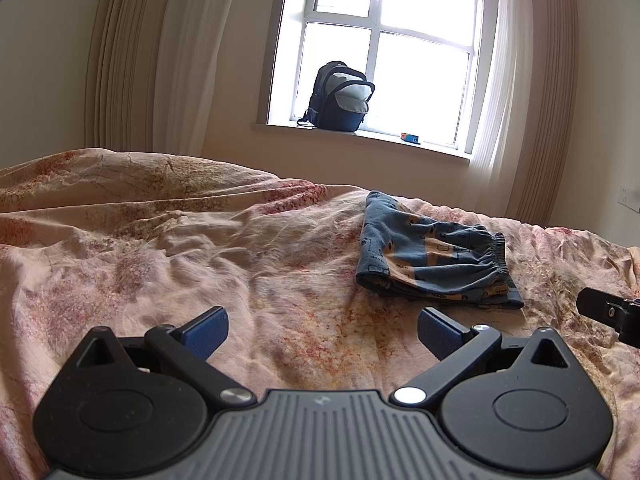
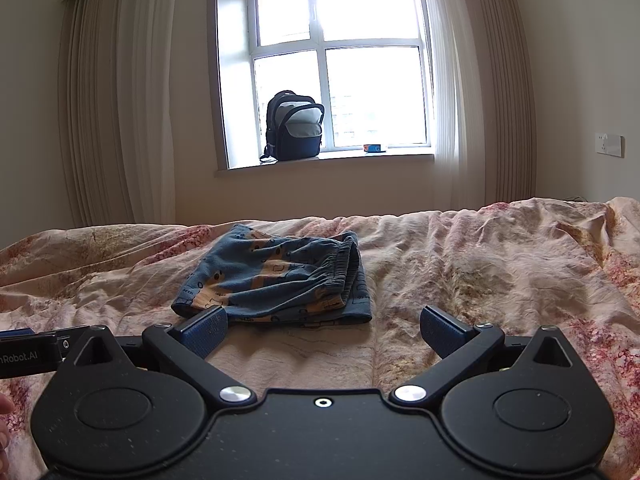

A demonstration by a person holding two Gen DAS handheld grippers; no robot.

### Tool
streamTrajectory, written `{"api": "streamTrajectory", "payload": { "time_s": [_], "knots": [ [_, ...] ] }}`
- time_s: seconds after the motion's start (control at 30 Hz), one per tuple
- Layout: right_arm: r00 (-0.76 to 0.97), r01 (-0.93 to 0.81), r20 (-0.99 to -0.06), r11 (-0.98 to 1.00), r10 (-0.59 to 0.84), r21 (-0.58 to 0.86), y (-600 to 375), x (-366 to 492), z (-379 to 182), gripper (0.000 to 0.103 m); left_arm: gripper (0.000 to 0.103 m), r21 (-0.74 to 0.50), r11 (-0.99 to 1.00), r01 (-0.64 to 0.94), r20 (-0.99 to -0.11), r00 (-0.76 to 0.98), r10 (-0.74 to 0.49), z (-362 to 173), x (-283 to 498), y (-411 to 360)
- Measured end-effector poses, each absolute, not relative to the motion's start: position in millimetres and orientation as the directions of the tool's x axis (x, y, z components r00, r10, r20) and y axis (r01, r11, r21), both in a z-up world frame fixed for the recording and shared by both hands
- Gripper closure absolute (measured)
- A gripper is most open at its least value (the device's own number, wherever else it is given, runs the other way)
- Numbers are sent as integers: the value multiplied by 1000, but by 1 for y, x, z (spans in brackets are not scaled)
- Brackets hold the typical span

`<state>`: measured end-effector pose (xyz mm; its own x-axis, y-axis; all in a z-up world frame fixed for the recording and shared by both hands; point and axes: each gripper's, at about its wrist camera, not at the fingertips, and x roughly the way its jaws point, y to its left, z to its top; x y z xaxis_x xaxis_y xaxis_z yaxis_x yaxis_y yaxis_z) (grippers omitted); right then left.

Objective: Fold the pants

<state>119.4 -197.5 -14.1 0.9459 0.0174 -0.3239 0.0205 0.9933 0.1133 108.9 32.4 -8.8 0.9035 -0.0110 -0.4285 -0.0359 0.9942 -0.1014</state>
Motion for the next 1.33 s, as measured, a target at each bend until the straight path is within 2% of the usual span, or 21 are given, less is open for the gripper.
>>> {"api": "streamTrajectory", "payload": {
  "time_s": [0.47,0.73,1.33],
  "knots": [
    [946,21,-324,993,16,112,-197,119,-14,1,0,-95,995,-32,-441,897,-13,-11,110,33],
    [946,21,-324,993,17,112,-197,119,-14,1,0,-54,995,-84,-480,876,48,-11,114,35],
    [946,21,-324,994,16,111,-197,119,-14,1,0,-40,998,-58,-496,868,31,-9,115,34]
  ]
}}
